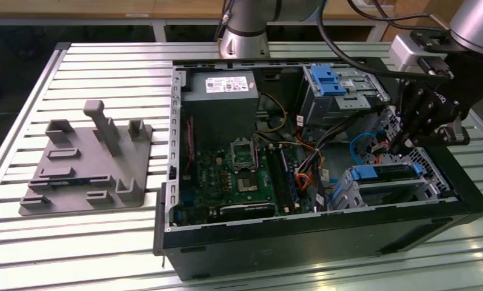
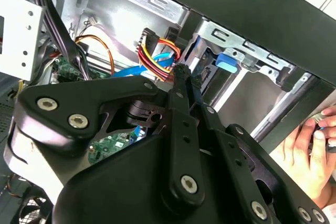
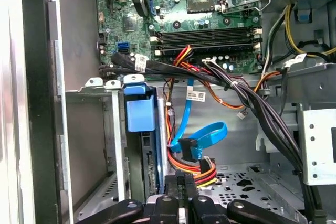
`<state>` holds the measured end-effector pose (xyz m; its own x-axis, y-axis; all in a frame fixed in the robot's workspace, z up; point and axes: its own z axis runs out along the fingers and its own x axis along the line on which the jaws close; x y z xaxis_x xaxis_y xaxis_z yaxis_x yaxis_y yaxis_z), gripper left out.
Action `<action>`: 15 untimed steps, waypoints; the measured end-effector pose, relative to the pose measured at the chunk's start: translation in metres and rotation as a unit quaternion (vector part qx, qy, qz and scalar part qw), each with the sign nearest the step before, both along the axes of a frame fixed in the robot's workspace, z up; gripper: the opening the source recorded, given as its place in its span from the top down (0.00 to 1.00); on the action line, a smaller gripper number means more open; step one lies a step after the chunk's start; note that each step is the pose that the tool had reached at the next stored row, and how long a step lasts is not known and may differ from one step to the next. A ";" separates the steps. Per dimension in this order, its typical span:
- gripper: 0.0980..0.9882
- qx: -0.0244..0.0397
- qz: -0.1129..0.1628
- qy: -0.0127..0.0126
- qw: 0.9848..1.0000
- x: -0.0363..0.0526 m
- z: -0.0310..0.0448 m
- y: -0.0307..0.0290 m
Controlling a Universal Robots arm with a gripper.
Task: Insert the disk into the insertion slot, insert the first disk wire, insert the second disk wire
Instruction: 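Insert the first disk wire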
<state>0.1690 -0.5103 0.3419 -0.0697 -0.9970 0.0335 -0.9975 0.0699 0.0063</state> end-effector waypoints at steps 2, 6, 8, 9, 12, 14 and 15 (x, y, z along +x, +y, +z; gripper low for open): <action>0.93 0.000 0.001 0.000 1.000 0.0000 0.0000 -0.0024; 0.93 0.000 0.002 0.000 1.000 0.0000 0.0000 -0.0077; 0.93 0.000 0.002 0.000 1.000 0.0000 0.0000 -0.0098; 0.93 0.000 0.003 0.000 1.000 0.0000 0.0000 -0.0108; 0.93 0.000 0.003 0.000 1.000 0.0000 0.0000 -0.0152; 0.93 0.000 0.003 0.000 1.000 0.0000 0.0000 -0.0188; 0.93 0.000 0.003 0.000 1.000 0.0000 0.0000 -0.0201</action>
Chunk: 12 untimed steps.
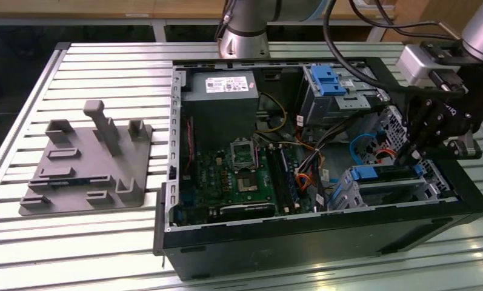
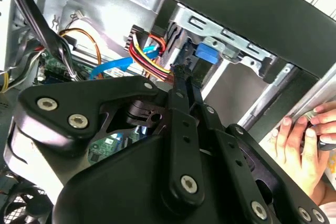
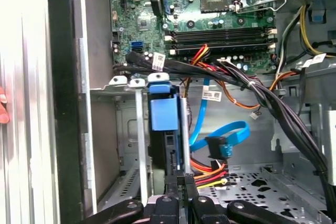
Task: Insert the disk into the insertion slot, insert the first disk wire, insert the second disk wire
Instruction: 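Insert the first disk wire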
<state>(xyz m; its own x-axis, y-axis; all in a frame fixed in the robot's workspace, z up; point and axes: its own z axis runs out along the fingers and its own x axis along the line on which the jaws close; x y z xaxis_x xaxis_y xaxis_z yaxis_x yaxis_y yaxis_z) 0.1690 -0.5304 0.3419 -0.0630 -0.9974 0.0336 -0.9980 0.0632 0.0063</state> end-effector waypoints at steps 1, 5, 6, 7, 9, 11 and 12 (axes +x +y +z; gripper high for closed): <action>0.93 0.000 0.000 0.000 1.000 0.0000 -0.0002 -0.0002; 0.93 0.000 0.000 0.000 1.000 0.0001 -0.0005 -0.0003; 0.93 0.000 0.000 0.000 1.000 0.0002 -0.0006 -0.0003; 0.93 0.000 0.000 0.000 1.000 0.0004 -0.0006 -0.0003; 0.93 0.000 0.000 0.000 1.000 0.0007 -0.0007 -0.0003; 0.93 0.000 0.000 0.000 1.000 0.0007 -0.0008 -0.0003; 0.93 0.000 0.000 0.000 1.000 0.0007 -0.0008 -0.0003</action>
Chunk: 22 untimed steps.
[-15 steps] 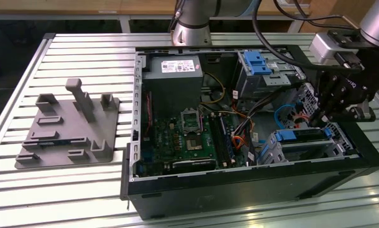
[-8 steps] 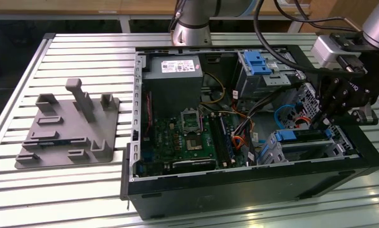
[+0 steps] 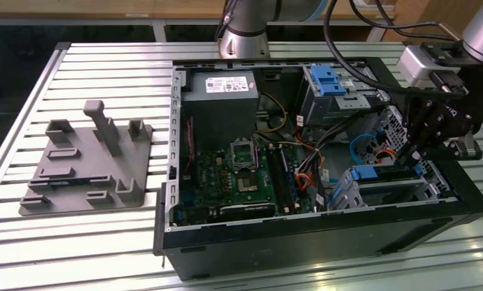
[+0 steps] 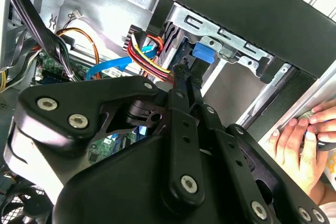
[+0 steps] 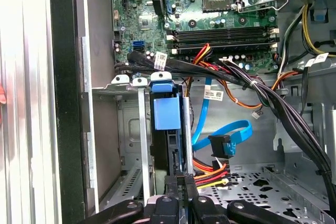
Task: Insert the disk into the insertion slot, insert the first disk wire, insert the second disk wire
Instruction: 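Insert the first disk wire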
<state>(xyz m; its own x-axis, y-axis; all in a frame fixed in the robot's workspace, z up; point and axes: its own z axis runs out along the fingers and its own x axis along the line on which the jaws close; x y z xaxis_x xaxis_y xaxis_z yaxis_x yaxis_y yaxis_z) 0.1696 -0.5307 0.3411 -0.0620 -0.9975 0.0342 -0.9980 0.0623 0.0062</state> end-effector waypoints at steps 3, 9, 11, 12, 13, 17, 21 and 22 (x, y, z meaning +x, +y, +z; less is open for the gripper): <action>0.93 0.000 0.000 0.000 1.000 0.0000 -0.0006 -0.0002; 0.93 0.000 0.000 0.000 1.000 0.0000 -0.0018 -0.0003; 0.93 0.000 0.000 0.000 1.000 -0.0001 -0.0028 -0.0004; 0.93 0.000 0.001 0.000 1.000 -0.0001 -0.0035 -0.0005; 0.93 0.000 0.001 0.000 1.000 -0.0001 -0.0036 -0.0005; 0.93 0.000 0.002 0.000 1.000 -0.0001 -0.0044 -0.0005; 0.93 0.000 0.002 0.001 1.000 -0.0001 -0.0054 -0.0006; 0.93 0.000 0.002 0.001 1.000 0.0000 -0.0057 -0.0006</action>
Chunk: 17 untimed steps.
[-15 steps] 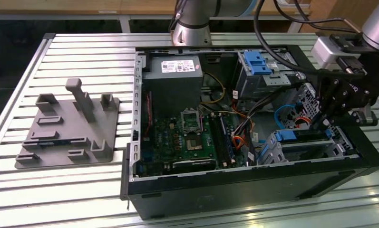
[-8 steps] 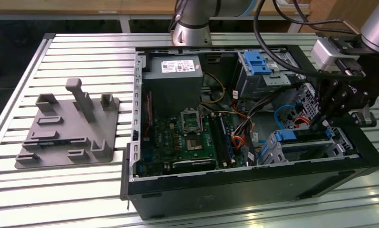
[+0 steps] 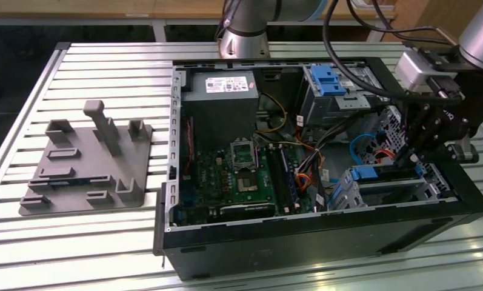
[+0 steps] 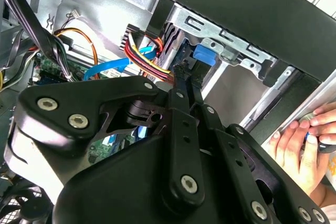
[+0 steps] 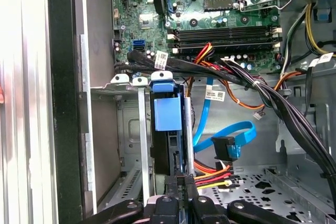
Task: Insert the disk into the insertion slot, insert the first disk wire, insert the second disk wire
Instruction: 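Insert the first disk wire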
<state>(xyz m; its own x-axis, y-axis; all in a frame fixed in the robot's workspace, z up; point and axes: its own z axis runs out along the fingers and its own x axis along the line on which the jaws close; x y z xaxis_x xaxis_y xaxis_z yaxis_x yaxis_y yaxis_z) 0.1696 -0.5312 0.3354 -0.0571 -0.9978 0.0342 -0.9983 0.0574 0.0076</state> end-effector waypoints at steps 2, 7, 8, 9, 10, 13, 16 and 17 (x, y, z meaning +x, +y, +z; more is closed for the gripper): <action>0.93 0.000 0.000 0.000 1.000 0.0001 -0.0005 0.0000; 0.93 0.000 0.002 0.001 1.000 0.0004 -0.0019 0.0000; 0.93 0.000 0.002 0.001 1.000 0.0004 -0.0022 0.0000; 0.93 0.000 0.002 0.001 1.000 0.0004 -0.0026 0.0000; 0.93 0.000 0.003 0.001 1.000 0.0004 -0.0029 0.0000; 0.93 0.000 0.004 0.001 1.000 0.0005 -0.0044 0.0000; 0.93 0.000 0.005 0.001 1.000 0.0005 -0.0054 -0.0003; 0.93 0.000 0.006 0.001 1.000 0.0005 -0.0059 -0.0005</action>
<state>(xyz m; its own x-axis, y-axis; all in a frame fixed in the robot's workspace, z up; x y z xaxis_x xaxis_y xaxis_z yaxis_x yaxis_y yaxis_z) 0.1701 -0.5318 0.3295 -0.0454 -0.9984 0.0343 -0.9989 0.0458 0.0097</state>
